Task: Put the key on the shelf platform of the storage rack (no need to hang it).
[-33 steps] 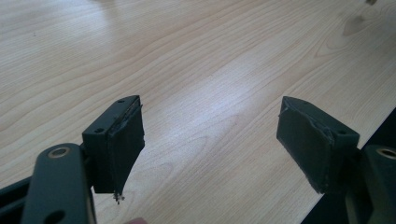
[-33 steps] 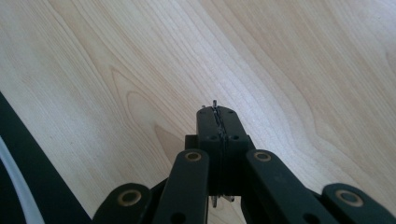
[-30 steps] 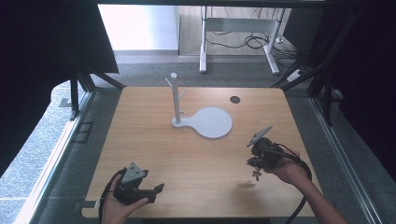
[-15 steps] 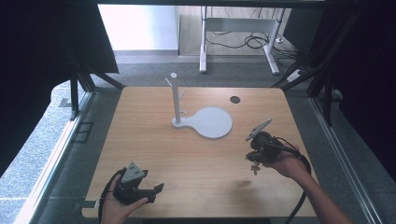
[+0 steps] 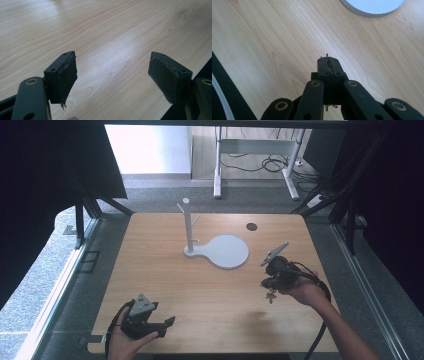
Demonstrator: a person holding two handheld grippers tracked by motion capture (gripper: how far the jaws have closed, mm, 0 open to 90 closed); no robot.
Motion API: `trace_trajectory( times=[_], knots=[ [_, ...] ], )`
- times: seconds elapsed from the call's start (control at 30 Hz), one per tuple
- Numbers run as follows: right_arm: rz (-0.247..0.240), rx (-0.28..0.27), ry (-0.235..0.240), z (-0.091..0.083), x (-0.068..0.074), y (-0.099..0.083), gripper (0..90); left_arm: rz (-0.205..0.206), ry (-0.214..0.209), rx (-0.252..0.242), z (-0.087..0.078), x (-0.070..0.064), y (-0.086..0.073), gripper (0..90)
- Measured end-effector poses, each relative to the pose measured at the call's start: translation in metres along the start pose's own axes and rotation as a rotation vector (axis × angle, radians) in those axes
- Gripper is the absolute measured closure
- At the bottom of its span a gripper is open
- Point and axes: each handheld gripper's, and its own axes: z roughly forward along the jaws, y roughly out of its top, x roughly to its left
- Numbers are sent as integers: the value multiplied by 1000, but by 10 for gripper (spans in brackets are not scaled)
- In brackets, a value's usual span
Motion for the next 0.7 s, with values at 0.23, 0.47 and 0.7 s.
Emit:
trace_trajectory(
  times=[0.23, 0.47, 0.7],
  knots=[
    [10, 3, 7, 2, -7, 7, 898, 0, -1, 0, 0, 0, 0, 234],
    [19, -1, 7, 4, -15, 15, 898, -1, -1, -2, 0, 0, 0, 234],
    [28, -11, 9, 6, -21, 24, 898, 1, -4, -1, 1, -1, 0, 235]
  ],
)
